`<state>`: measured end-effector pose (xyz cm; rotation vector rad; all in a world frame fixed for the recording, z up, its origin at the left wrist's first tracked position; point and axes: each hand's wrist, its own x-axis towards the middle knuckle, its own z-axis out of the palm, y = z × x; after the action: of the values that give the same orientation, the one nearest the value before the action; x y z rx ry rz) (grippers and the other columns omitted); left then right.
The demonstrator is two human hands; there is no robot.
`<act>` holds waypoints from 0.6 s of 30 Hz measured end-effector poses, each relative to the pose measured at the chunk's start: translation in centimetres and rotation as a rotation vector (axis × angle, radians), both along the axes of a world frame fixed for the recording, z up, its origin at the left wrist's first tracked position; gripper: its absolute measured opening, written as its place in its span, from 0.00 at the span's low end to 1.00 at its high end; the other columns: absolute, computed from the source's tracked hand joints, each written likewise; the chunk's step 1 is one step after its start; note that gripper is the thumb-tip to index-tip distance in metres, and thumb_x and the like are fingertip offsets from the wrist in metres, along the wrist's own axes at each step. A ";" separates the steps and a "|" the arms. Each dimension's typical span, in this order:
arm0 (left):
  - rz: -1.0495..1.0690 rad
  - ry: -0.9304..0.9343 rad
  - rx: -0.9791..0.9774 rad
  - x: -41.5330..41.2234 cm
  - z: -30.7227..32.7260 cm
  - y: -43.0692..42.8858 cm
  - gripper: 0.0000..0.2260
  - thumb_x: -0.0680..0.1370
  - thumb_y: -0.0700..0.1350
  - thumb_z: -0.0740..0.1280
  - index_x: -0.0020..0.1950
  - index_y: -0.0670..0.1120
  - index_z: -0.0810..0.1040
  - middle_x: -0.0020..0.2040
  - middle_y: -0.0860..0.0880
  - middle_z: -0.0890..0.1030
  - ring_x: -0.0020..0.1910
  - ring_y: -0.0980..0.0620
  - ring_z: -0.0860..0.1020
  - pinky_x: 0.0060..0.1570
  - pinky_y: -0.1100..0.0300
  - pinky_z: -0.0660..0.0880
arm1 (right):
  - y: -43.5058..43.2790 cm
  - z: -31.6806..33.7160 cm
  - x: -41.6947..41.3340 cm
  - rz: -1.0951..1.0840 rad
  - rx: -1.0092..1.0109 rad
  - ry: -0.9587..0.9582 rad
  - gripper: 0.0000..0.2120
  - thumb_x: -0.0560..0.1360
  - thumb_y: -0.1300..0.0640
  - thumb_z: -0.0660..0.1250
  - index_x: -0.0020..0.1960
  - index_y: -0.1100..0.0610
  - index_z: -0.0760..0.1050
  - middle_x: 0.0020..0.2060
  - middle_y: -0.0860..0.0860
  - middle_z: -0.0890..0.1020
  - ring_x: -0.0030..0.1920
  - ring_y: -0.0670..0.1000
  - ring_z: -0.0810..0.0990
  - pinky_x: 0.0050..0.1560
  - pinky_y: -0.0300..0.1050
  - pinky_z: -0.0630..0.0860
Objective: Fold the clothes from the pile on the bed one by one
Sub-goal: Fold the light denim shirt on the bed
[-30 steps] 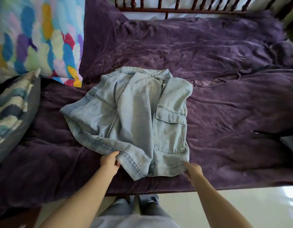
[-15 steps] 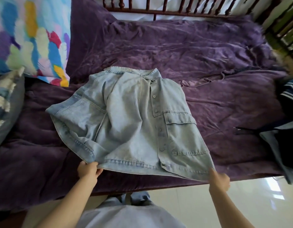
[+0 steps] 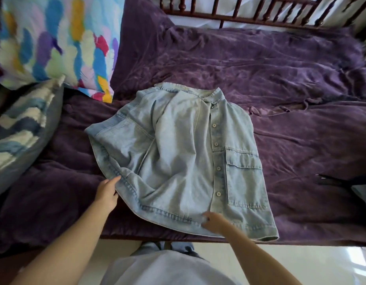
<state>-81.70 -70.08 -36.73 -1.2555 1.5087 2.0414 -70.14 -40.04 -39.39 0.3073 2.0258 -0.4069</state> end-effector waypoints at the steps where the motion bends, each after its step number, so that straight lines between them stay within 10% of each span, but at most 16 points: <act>1: 0.037 -0.016 0.061 -0.7 -0.1 -0.5 0.13 0.80 0.40 0.61 0.64 0.44 0.72 0.54 0.48 0.77 0.59 0.50 0.73 0.59 0.57 0.68 | -0.4 -0.2 0.1 0.055 0.010 -0.034 0.26 0.78 0.51 0.58 0.75 0.53 0.59 0.72 0.57 0.66 0.70 0.57 0.66 0.68 0.49 0.65; 4: 0.186 -0.091 0.163 -2.3 -0.3 -1.9 0.17 0.79 0.45 0.63 0.68 0.45 0.70 0.64 0.46 0.74 0.64 0.49 0.72 0.59 0.54 0.71 | -0.7 -0.3 0.2 0.012 0.025 0.004 0.25 0.78 0.53 0.58 0.73 0.54 0.61 0.70 0.56 0.69 0.68 0.56 0.69 0.66 0.48 0.68; 10: 0.045 -0.185 0.124 -5.1 0.6 -2.2 0.17 0.76 0.52 0.68 0.60 0.43 0.75 0.52 0.44 0.79 0.54 0.46 0.77 0.56 0.50 0.74 | -0.8 1.4 -2.3 -0.173 -0.037 0.154 0.22 0.79 0.53 0.59 0.72 0.54 0.64 0.66 0.56 0.73 0.60 0.54 0.76 0.56 0.41 0.72; 13: -0.190 -0.005 -0.453 -6.3 2.2 -0.3 0.13 0.78 0.39 0.62 0.59 0.33 0.74 0.51 0.35 0.78 0.50 0.41 0.76 0.45 0.51 0.71 | -0.7 2.3 -3.8 -0.257 -0.068 0.276 0.20 0.79 0.54 0.59 0.70 0.55 0.67 0.64 0.54 0.75 0.60 0.53 0.77 0.52 0.38 0.71; 18: -1.218 0.987 -1.485 -0.8 3.3 4.5 0.16 0.67 0.41 0.72 0.54 0.45 0.82 0.34 0.42 0.79 0.22 0.42 0.77 0.21 0.61 0.70 | 0.6 2.8 -4.5 -0.487 -0.071 0.462 0.15 0.79 0.59 0.60 0.64 0.59 0.73 0.58 0.58 0.79 0.52 0.52 0.78 0.45 0.40 0.69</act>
<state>-82.51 -65.61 -33.42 0.8081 3.1184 0.3792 -74.67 -39.43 -36.62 0.7211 2.3681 -0.9185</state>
